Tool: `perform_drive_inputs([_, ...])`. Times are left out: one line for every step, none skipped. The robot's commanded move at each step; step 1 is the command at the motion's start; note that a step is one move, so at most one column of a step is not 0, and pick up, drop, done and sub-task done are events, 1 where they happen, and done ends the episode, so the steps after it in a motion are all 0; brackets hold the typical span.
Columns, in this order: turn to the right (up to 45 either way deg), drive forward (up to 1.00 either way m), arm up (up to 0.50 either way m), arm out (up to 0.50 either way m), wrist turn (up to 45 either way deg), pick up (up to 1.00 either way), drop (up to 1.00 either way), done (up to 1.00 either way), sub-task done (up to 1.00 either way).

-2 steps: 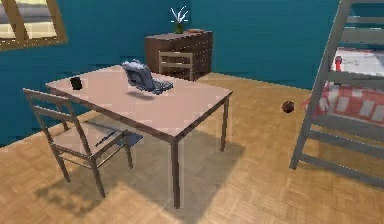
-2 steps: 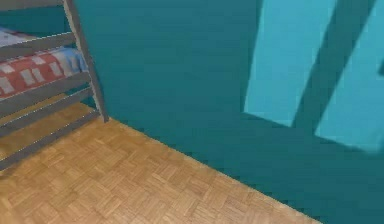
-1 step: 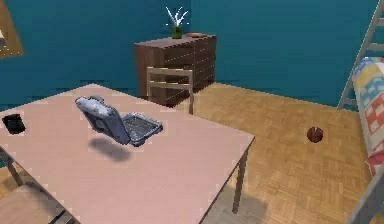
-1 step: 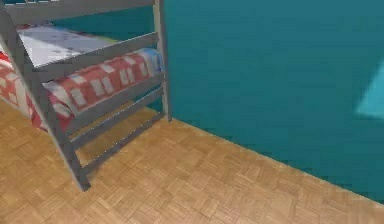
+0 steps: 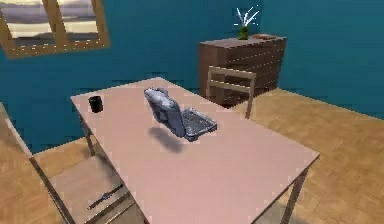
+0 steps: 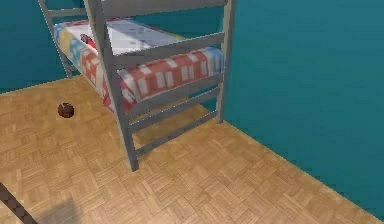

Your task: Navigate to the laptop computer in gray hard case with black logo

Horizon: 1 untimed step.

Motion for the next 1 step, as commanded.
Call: perform_drive_inputs([0.0, 0.0, 0.0, 0.0, 0.0, 0.0, 0.0, 1.0, 0.0])
